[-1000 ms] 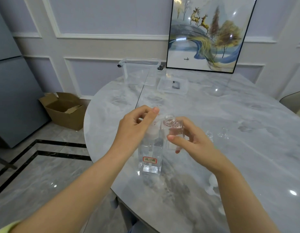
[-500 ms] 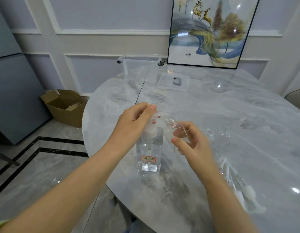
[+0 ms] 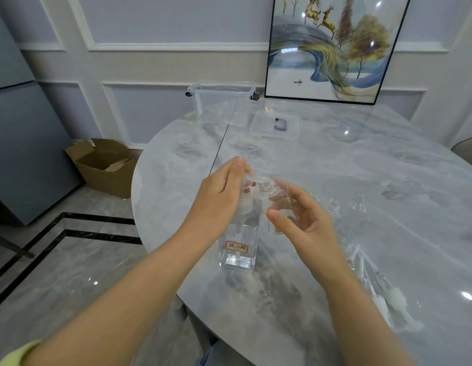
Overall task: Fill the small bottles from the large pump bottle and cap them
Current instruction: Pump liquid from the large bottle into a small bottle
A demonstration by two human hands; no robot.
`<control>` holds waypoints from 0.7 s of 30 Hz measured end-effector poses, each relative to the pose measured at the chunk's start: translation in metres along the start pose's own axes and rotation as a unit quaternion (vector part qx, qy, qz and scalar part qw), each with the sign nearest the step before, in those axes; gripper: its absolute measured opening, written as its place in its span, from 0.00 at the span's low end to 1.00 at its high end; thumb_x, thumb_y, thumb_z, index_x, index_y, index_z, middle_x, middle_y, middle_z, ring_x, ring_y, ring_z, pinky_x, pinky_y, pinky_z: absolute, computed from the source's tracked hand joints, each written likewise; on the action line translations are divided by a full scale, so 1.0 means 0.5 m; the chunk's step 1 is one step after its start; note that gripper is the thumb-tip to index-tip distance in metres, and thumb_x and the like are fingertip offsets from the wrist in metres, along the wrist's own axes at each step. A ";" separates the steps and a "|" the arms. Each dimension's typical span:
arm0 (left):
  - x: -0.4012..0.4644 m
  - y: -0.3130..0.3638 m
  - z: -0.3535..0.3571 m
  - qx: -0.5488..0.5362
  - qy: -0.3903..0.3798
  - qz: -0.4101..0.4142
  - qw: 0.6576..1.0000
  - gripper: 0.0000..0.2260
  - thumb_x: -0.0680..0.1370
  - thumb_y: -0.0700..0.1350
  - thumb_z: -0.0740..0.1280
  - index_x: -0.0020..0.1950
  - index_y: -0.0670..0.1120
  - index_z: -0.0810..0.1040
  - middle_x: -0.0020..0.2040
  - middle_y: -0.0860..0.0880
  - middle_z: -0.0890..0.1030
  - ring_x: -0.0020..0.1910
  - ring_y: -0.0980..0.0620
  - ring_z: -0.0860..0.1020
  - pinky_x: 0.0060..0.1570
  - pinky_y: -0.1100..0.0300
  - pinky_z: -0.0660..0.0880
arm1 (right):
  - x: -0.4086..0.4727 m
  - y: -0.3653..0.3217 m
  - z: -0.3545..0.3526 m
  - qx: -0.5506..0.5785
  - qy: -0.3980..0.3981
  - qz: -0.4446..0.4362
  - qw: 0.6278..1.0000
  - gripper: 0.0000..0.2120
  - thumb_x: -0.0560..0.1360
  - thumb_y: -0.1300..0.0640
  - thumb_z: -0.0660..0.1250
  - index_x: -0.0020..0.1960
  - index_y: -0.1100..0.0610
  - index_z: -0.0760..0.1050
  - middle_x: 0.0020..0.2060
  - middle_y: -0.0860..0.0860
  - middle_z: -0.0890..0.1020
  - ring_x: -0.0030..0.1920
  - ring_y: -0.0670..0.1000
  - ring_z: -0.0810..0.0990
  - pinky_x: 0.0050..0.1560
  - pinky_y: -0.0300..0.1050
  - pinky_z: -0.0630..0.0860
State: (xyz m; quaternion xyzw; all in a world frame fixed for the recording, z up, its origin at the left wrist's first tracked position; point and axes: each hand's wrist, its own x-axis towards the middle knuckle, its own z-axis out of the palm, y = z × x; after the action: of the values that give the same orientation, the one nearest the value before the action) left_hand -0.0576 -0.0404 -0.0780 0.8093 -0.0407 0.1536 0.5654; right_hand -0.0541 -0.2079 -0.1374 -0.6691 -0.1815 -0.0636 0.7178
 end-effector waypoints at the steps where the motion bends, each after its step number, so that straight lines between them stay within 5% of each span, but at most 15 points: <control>1: -0.002 0.000 0.003 -0.006 0.007 0.001 1.000 0.18 0.87 0.51 0.54 0.45 0.45 0.78 0.36 0.57 0.80 0.38 0.64 0.77 0.44 0.70 0.72 | -0.001 -0.002 0.001 0.005 0.007 0.005 1.000 0.20 0.72 0.54 0.78 0.62 0.42 0.81 0.53 0.50 0.84 0.52 0.49 0.83 0.49 0.48 0.82; 6: 0.015 0.004 -0.011 0.050 -0.014 -0.015 0.999 0.16 0.86 0.51 0.57 0.45 0.50 0.80 0.45 0.54 0.82 0.46 0.56 0.77 0.51 0.59 0.73 | -0.004 -0.009 -0.006 0.016 0.020 0.031 0.999 0.18 0.67 0.53 0.77 0.56 0.52 0.81 0.49 0.48 0.85 0.46 0.47 0.84 0.40 0.41 0.81; 13: 0.113 0.070 -0.030 0.079 -0.093 -0.104 0.987 0.21 0.86 0.56 0.53 0.50 0.50 0.82 0.53 0.53 0.85 0.55 0.54 0.80 0.59 0.55 0.73 | -0.006 -0.008 -0.030 -0.015 -0.053 0.036 0.998 0.15 0.74 0.71 0.74 0.57 0.56 0.82 0.50 0.60 0.81 0.51 0.52 0.85 0.45 0.46 0.84; 21: 0.147 0.069 0.023 0.199 -0.198 -0.164 0.946 0.30 0.85 0.64 0.46 0.57 0.48 0.83 0.59 0.49 0.83 0.62 0.49 0.77 0.57 0.53 0.66 | -0.004 0.000 -0.035 -0.014 -0.046 0.032 0.998 0.15 0.73 0.68 0.77 0.58 0.58 0.81 0.49 0.48 0.84 0.54 0.56 0.84 0.46 0.54 0.86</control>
State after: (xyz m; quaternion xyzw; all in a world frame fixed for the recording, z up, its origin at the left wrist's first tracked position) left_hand 0.0063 -0.0553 -0.0288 0.9151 0.0127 -0.0999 0.3906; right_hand -0.0529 -0.2254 -0.1389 -0.6869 -0.1921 -0.0126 0.7008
